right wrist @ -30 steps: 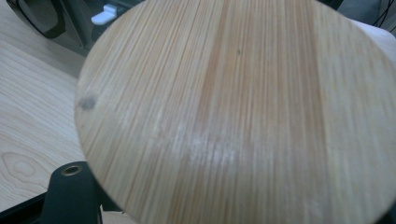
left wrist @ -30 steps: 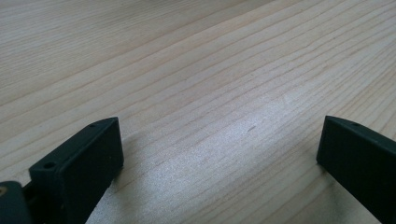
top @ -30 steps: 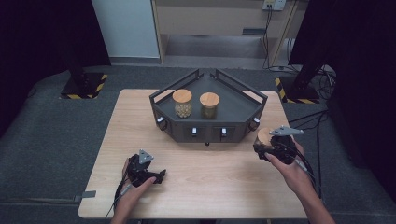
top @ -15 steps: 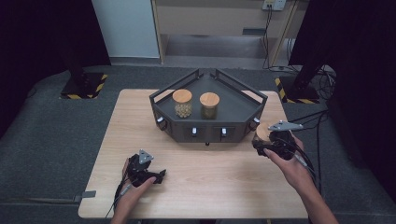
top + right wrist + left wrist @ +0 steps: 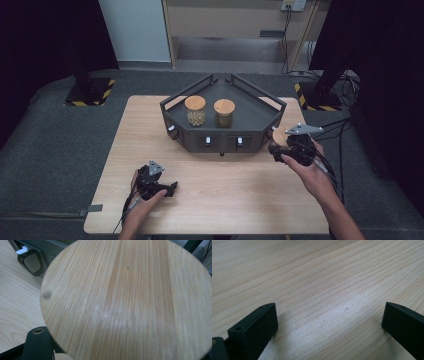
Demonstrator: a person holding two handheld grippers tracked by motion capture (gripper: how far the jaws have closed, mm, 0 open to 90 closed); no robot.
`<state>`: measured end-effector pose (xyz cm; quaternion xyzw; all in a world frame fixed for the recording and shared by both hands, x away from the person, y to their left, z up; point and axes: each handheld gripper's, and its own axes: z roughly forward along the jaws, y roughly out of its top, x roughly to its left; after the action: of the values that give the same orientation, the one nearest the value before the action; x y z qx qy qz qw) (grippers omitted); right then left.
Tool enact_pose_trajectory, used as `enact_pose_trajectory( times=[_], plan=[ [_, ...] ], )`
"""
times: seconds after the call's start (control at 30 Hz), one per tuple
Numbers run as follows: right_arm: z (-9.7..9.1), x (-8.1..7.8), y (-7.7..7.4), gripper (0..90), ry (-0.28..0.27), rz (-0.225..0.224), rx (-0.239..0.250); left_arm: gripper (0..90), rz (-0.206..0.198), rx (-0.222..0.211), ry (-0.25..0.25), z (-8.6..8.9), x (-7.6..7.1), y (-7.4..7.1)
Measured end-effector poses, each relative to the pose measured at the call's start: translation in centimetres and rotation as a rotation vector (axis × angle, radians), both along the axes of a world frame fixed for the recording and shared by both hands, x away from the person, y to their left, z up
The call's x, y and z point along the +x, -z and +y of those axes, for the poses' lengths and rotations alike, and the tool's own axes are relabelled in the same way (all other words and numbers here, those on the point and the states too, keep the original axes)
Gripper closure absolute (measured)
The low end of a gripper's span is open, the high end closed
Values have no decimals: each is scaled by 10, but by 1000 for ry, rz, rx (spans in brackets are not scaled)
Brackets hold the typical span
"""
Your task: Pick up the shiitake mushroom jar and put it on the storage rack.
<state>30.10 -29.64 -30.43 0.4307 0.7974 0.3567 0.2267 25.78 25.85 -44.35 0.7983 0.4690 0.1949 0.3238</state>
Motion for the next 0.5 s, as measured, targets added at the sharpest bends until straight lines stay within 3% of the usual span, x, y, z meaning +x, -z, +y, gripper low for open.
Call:
enact_pose_trajectory(
  times=[0.5],
  plan=[
    [1,9,-12,256,4,-5,0,0,0,0,0,0,0,0]
  ],
)
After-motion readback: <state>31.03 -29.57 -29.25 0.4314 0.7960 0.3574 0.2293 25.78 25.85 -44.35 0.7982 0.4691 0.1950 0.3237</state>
